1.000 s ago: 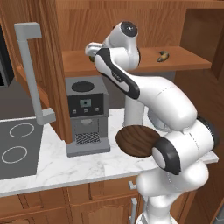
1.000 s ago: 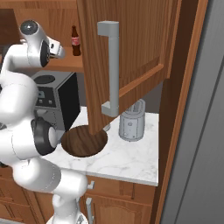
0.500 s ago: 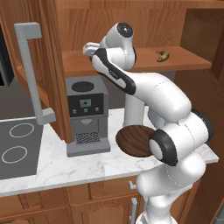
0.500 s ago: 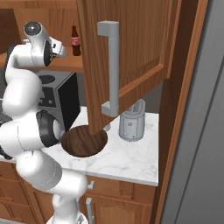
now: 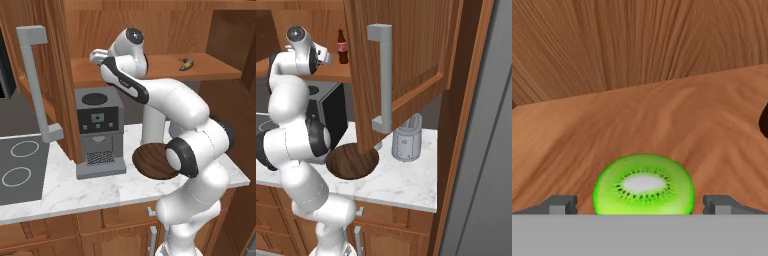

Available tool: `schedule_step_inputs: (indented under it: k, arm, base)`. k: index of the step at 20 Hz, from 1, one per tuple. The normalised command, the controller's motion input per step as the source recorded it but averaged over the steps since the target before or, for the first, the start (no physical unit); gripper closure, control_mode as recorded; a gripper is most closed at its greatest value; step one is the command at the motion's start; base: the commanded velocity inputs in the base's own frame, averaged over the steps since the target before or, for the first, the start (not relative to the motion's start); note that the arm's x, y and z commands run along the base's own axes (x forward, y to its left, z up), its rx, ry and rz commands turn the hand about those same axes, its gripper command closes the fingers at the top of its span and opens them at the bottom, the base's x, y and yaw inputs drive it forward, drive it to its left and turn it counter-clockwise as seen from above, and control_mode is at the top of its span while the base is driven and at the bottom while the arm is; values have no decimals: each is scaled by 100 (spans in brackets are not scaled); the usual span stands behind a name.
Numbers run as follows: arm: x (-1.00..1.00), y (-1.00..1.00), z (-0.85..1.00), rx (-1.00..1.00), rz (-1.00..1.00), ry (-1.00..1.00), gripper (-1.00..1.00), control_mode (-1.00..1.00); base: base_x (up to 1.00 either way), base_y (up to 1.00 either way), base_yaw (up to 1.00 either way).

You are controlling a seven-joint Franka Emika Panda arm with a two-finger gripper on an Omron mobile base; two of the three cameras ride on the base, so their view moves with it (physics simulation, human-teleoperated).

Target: Open the cabinet. Pick the kiwi and banana from the cabinet and place them into the bowl. Then close the cabinet.

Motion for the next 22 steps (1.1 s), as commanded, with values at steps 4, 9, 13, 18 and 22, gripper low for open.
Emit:
schedule_step_inputs:
  k: [4, 9, 13, 18, 22]
  arm:
    - [29, 8, -6, 0, 0, 0, -100, -100]
    - [22, 4, -14, 0, 0, 0, -100, -100]
    - [6, 4, -7, 0, 0, 0, 100, -100]
    - [0, 0, 0, 0, 0, 0, 100, -100]
    - [-3, 0, 0, 0, 0, 0, 100, -100]
  base:
    - [0, 0, 0]
    - [0, 0, 0]
    - [0, 0, 0]
    - [0, 0, 0]
    - [0, 0, 0]
